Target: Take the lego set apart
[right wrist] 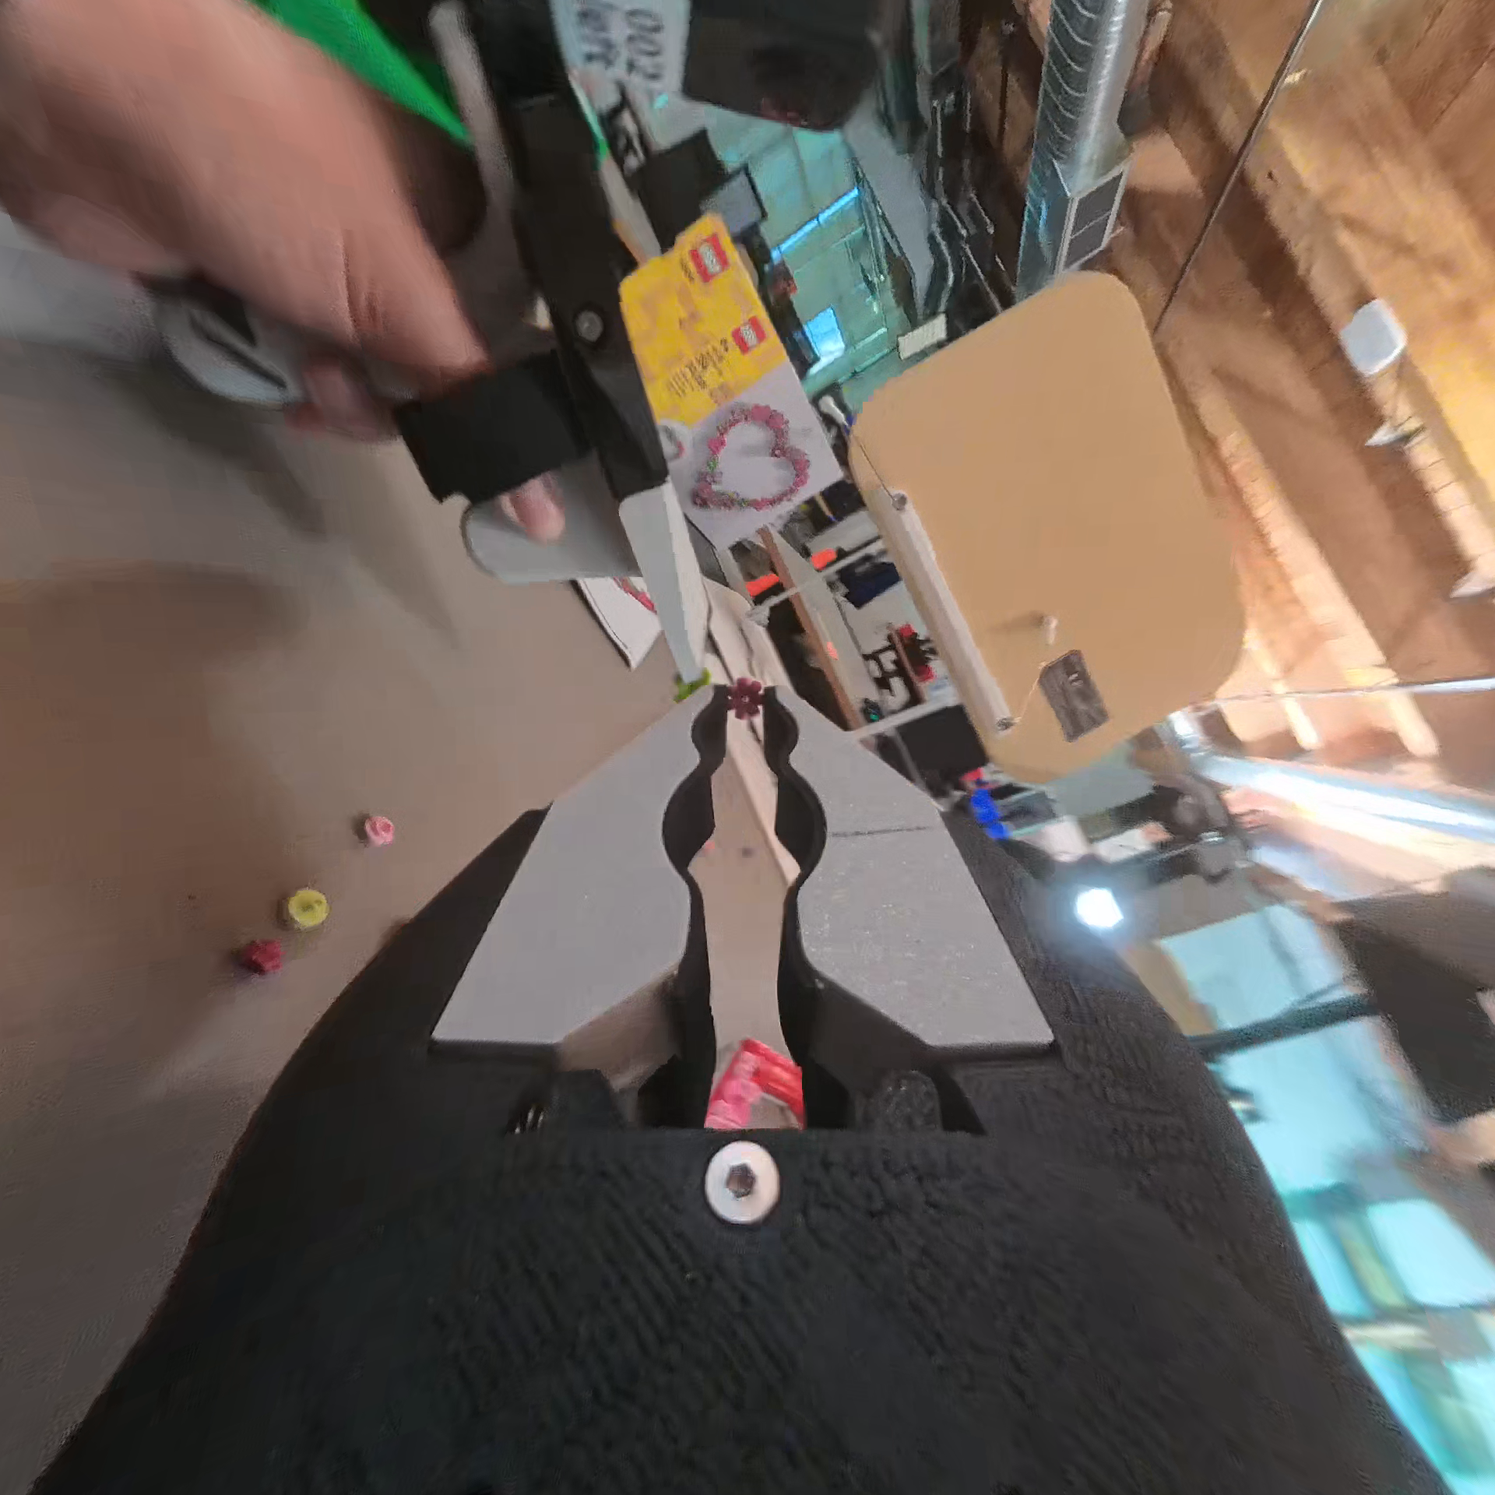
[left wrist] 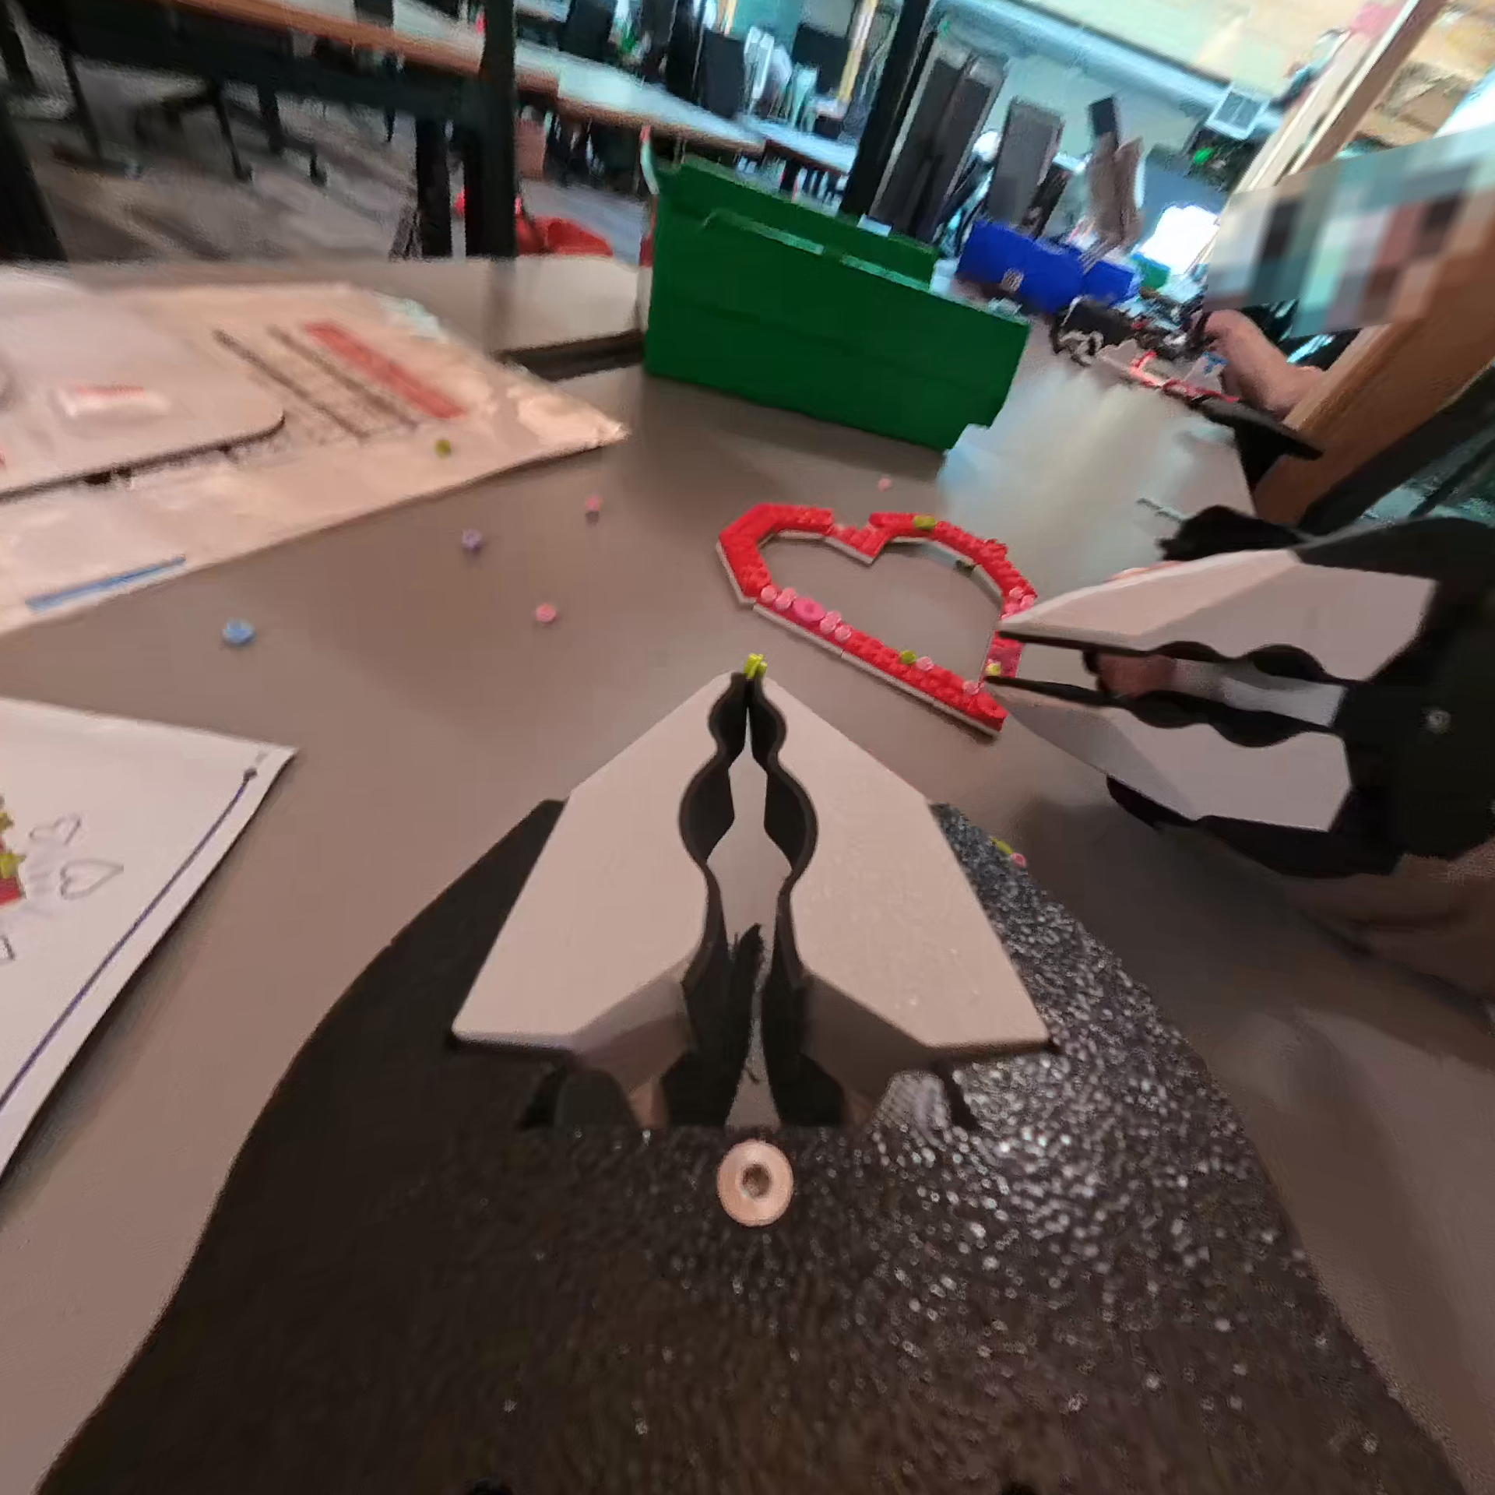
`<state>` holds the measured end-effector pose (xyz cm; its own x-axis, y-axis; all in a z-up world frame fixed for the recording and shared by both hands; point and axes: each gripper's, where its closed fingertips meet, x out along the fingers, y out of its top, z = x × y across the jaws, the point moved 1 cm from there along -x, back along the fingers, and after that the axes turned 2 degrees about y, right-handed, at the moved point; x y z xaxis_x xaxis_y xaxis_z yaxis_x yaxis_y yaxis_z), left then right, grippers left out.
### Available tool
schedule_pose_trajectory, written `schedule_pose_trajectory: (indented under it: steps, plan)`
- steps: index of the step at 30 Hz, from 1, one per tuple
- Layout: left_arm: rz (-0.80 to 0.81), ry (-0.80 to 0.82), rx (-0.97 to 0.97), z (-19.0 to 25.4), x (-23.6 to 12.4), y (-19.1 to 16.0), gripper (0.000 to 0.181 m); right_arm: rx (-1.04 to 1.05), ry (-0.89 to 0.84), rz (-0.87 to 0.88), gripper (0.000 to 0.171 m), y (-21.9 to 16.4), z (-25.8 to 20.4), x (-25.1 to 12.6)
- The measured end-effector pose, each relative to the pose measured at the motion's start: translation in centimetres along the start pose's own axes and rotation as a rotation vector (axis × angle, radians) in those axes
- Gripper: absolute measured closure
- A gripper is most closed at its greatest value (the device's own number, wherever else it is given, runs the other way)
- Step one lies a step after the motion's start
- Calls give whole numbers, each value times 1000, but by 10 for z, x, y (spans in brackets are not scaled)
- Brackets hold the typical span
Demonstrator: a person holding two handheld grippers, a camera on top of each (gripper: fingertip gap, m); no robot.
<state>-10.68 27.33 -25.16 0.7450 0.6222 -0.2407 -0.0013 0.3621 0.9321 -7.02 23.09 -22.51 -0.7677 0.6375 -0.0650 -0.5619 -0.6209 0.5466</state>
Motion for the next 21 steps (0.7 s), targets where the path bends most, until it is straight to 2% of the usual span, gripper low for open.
schedule_pose_trajectory:
  steps: [4,6,8,11,14,17,21]
  plan:
    - [125,55,120,0,-13,21,181,62,-45,-5,164,-14,15,-2]
    - [169,188,185,-12,-32,38,181,59,-60,-3,163,-18,19,-4]
    - [208,373,224,-30,-70,60,181,70,-73,6,163,-18,24,-7]
    - [248,713,205,-64,-153,84,181,110,-79,19,163,-20,29,-10]
    - [85,954,131,-106,-224,74,181,149,-72,31,163,-20,31,-10]
    - [-69,1017,-15,-139,-268,59,181,176,-54,42,163,-20,29,-9]
    - [-241,1003,-268,-170,-301,33,132,207,-38,60,163,-17,28,-10]
